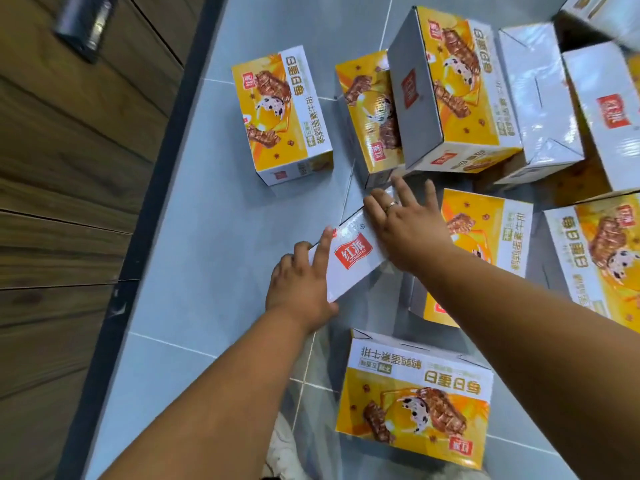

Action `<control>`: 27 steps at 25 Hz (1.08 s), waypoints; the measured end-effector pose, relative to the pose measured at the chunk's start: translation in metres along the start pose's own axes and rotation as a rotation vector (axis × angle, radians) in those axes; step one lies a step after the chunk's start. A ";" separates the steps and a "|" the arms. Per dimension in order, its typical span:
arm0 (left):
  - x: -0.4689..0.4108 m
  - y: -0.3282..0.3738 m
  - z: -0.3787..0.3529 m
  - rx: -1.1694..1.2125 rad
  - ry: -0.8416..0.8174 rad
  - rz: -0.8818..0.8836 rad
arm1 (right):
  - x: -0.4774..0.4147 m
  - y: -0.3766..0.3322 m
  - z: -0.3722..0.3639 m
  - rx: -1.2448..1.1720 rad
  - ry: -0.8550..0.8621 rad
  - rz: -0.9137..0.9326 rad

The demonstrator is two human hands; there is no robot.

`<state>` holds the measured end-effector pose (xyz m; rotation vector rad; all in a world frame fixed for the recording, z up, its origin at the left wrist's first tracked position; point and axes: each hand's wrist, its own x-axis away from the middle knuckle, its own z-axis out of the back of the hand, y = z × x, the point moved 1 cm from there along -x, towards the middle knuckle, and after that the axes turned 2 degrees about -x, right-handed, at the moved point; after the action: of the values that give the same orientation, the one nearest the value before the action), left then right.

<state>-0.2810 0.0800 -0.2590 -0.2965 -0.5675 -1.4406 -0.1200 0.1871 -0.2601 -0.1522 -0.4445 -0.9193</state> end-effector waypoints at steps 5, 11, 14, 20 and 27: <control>0.008 -0.009 0.032 0.029 -0.018 -0.072 | 0.031 0.004 0.018 -0.135 -0.015 -0.106; 0.058 -0.007 0.130 -0.015 -0.051 -0.120 | 0.083 0.007 0.096 -0.217 0.083 -0.116; 0.091 0.004 0.185 -0.044 -0.045 -0.187 | 0.121 0.011 0.151 -0.242 0.064 -0.158; 0.162 0.036 0.305 -0.102 -0.054 -0.257 | 0.206 0.024 0.274 -0.279 0.066 -0.257; 0.261 0.095 0.473 -0.216 0.001 -0.463 | 0.328 0.050 0.426 -0.328 0.121 -0.391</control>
<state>-0.2682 0.1167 0.2881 -0.3492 -0.4993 -1.9562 -0.0390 0.1101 0.2676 -0.3140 -0.2089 -1.3768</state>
